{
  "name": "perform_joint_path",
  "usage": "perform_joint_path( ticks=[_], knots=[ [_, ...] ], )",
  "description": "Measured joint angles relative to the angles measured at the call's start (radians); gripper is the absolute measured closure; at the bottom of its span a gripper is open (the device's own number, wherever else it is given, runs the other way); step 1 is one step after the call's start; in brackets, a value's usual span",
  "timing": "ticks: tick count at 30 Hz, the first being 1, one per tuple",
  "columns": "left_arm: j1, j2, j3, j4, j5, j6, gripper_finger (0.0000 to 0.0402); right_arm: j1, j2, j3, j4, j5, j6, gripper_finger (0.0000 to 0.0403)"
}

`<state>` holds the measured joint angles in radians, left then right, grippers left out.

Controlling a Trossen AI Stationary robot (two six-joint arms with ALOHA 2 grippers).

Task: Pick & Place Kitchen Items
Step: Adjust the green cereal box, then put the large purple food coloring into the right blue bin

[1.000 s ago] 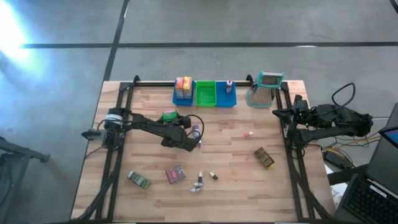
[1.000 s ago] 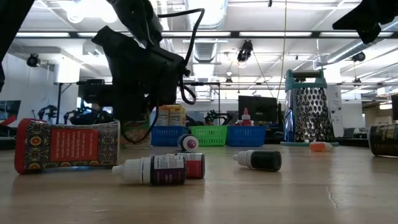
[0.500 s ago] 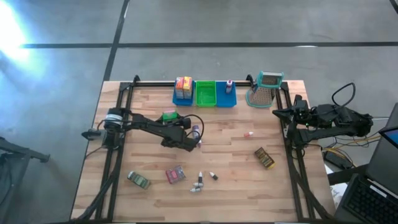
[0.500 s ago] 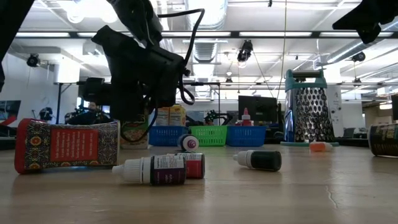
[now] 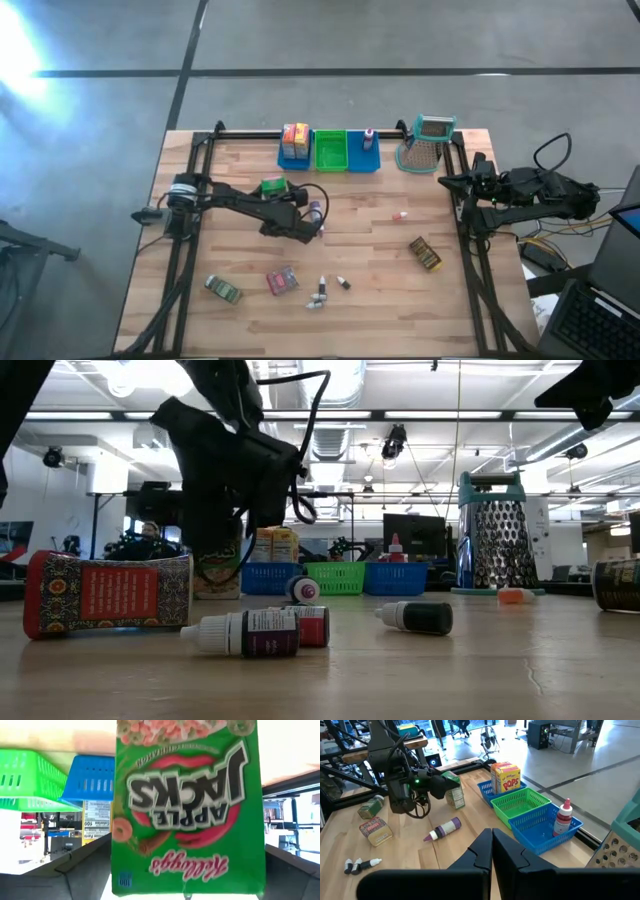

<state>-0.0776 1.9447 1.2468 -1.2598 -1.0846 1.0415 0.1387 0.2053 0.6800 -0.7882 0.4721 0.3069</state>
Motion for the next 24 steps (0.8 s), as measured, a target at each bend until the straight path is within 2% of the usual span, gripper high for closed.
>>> perform_joint_path(
  ticks=[10, 18, 24],
  knots=[
    [0.0, -0.001, 0.043, -0.076, -0.005, -0.018, 0.0002, 0.0, 0.0, 0.0, 0.0, 0.0, 0.0, 0.0394],
    [0.0, -0.001, 0.082, -0.213, -0.016, -0.079, 0.0002, 0.0, 0.0, 0.0, 0.0, 0.0, 0.0, 0.0394],
    [0.0, -0.003, 0.142, -0.314, -0.082, -0.168, 0.0002, 0.0, 0.0, 0.0, 0.0, 0.0, 0.0, 0.0394]
  ],
)
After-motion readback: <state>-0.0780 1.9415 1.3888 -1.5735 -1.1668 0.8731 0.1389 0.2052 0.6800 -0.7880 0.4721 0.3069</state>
